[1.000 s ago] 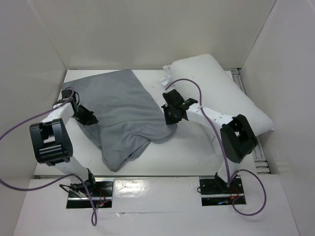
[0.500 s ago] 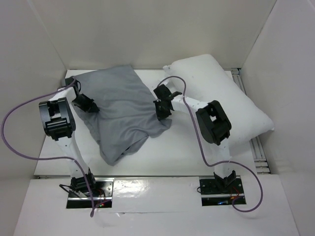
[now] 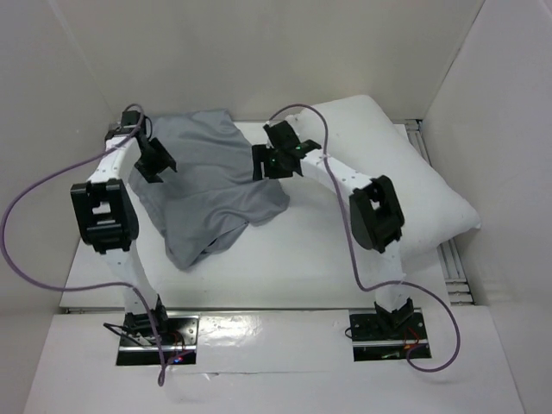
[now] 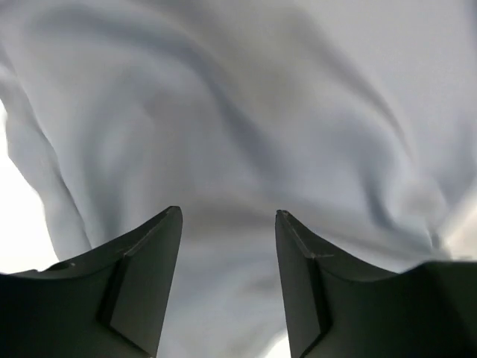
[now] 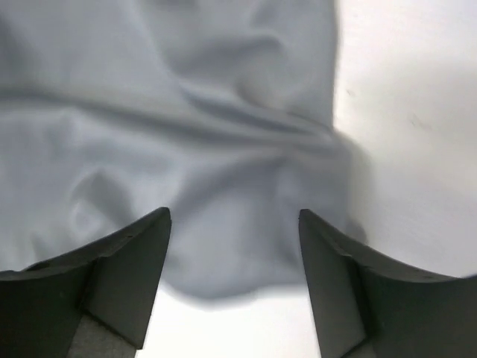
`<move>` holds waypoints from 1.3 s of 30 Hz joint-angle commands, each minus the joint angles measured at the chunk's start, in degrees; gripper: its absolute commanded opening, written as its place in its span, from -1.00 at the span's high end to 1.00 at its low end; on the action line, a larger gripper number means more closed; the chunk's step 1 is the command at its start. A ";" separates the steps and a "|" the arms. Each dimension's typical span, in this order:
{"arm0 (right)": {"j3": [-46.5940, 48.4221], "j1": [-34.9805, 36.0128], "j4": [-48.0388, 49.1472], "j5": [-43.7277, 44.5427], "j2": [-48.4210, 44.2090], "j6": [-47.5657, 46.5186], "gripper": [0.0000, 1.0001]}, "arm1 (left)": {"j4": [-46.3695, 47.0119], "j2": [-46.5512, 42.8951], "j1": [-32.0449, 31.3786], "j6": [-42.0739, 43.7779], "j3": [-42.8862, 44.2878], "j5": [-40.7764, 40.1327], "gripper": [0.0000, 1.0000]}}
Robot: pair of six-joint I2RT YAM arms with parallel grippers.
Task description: Put the pillow into the pillowcase
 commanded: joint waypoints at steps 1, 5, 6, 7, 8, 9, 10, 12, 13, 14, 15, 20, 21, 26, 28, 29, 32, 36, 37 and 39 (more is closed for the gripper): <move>-5.56 -0.30 3.08 1.30 -18.78 0.14 -0.56 | -1.86 -16.40 -9.88 5.93 -3.95 -3.70 -0.32; -15.84 -1.35 0.21 6.30 -31.29 0.67 -0.59 | -1.86 -25.12 -21.24 9.63 -13.52 -5.63 -0.29; -19.78 -2.13 -0.59 7.71 -33.58 0.67 -0.61 | -1.86 -26.61 -23.61 12.33 -14.76 -4.94 -0.25; -21.65 -2.66 -1.30 9.81 -38.38 0.67 -0.61 | -1.86 -26.62 -28.24 13.40 -15.64 -4.93 -0.25; -25.14 -3.45 -2.70 10.70 -40.70 1.28 -0.61 | -1.86 -26.62 -30.64 13.41 -17.48 -6.76 -0.25; -26.83 -5.29 -2.71 10.71 -42.81 1.28 -0.64 | -1.86 -26.62 -33.01 14.20 -18.20 -7.65 -0.25; -28.33 -6.26 -3.58 11.23 -44.83 1.81 -0.64 | -1.86 -25.58 -38.26 14.81 -18.90 -9.31 -0.35; -31.75 -9.15 -4.38 11.24 -50.02 1.81 -0.67 | -1.86 -23.30 -43.47 15.43 -18.91 -16.69 -0.55; -32.47 -10.04 -5.08 10.72 -52.38 1.81 -0.70 | -1.86 -20.50 -47.93 15.43 -18.91 -19.50 -0.74; -33.08 -10.83 -5.95 10.71 -53.28 1.81 -0.70 | -2.56 -18.91 -49.72 14.91 -17.43 -22.13 -0.81; -33.87 -12.23 -5.96 10.01 -53.98 1.81 -0.73 | -3.17 -17.24 -51.30 14.91 -16.63 -26.08 -0.81; -35.02 -14.53 -7.11 8.78 -55.74 1.81 -0.73 | -5.11 -9.23 -55.35 13.32 -12.59 -34.55 -0.83; -35.02 -14.53 -7.11 8.17 -55.75 1.81 -0.73 | -5.11 -8.26 -55.36 13.32 -11.88 -35.42 -0.83; -35.02 -15.06 -7.11 8.16 -55.75 1.81 -0.73 | -4.23 -2.38 -54.84 13.32 -10.03 -40.61 -0.76; -35.02 -15.06 -7.11 8.16 -55.75 1.81 -0.73 | -4.23 -1.14 -54.31 12.71 -8.64 -42.02 -0.70; -35.02 -15.06 -7.11 8.16 -55.75 1.81 -0.73 | -4.23 -0.61 -54.31 12.71 -8.62 -42.02 -0.64; -35.02 -15.59 -7.11 8.16 -55.75 1.81 -0.73 | -3.36 -0.08 -53.78 13.41 -7.22 -42.02 -0.49; -35.02 -15.59 -7.11 8.16 -55.75 1.81 -0.71 | -3.36 -0.08 -53.17 14.02 -6.16 -40.97 -0.08; -34.50 -15.59 -7.11 8.16 -55.75 1.81 -0.68 | -3.36 -0.08 -53.16 14.03 -6.16 -40.97 0.03; -34.50 -15.59 -7.11 8.16 -55.75 1.81 -0.68 | -4.31 -1.31 -52.64 14.64 -4.76 -39.57 0.52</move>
